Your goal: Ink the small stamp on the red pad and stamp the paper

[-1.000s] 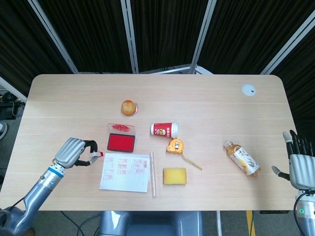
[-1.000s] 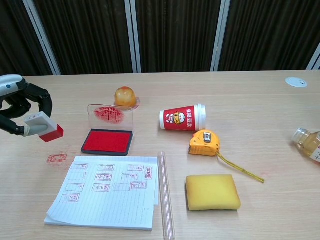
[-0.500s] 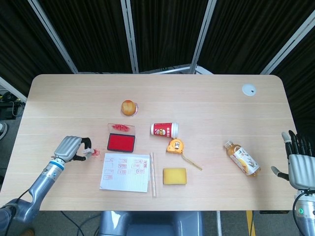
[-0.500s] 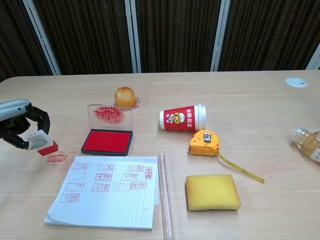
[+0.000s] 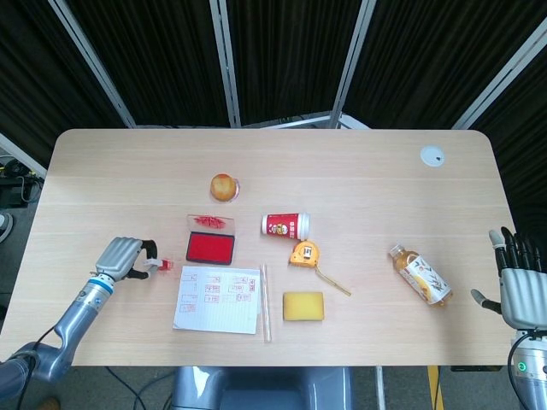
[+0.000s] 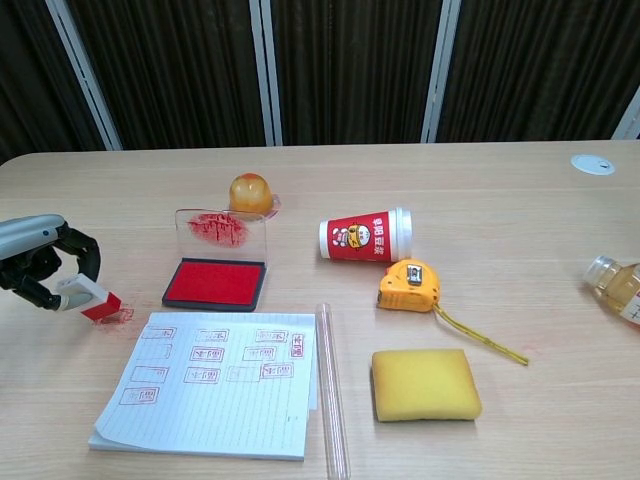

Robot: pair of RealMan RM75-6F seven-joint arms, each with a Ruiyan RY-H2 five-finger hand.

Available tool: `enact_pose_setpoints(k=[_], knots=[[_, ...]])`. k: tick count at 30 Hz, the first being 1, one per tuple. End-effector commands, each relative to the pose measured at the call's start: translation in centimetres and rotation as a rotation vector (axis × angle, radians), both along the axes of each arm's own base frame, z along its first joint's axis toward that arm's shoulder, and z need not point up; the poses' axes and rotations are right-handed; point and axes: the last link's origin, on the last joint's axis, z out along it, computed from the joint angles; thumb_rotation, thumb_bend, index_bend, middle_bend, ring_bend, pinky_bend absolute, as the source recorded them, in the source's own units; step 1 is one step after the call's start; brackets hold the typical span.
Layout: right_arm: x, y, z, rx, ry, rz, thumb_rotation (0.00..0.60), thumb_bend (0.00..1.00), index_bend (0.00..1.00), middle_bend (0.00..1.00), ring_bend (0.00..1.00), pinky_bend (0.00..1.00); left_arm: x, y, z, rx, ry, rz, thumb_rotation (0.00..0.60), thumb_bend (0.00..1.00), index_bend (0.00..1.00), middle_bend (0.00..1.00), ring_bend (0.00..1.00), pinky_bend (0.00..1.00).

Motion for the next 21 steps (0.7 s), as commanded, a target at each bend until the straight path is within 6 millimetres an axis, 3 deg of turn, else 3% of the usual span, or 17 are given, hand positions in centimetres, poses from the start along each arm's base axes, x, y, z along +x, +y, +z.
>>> enact_pose_setpoints(k=[1, 21], knots=[[-0.02, -0.02, -0.02, 0.001, -0.001, -0.001, 0.6, 0.0, 0.0, 0.0, 0.0, 0.0, -0.02, -0.01, -0.11, 0.0, 0.001, -0.001, 0.6, 0.41, 0.55, 0.51, 0.84, 0.9], [-0.03, -0.03, -0.15, 0.006, 0.005, -0.004, 0.6, 0.0, 0.0, 0.0, 0.0, 0.0, 0.01, -0.19, -0.65, -0.009, 0.02, -0.013, 0.6, 0.4, 0.42, 0.4, 0.84, 0.89]])
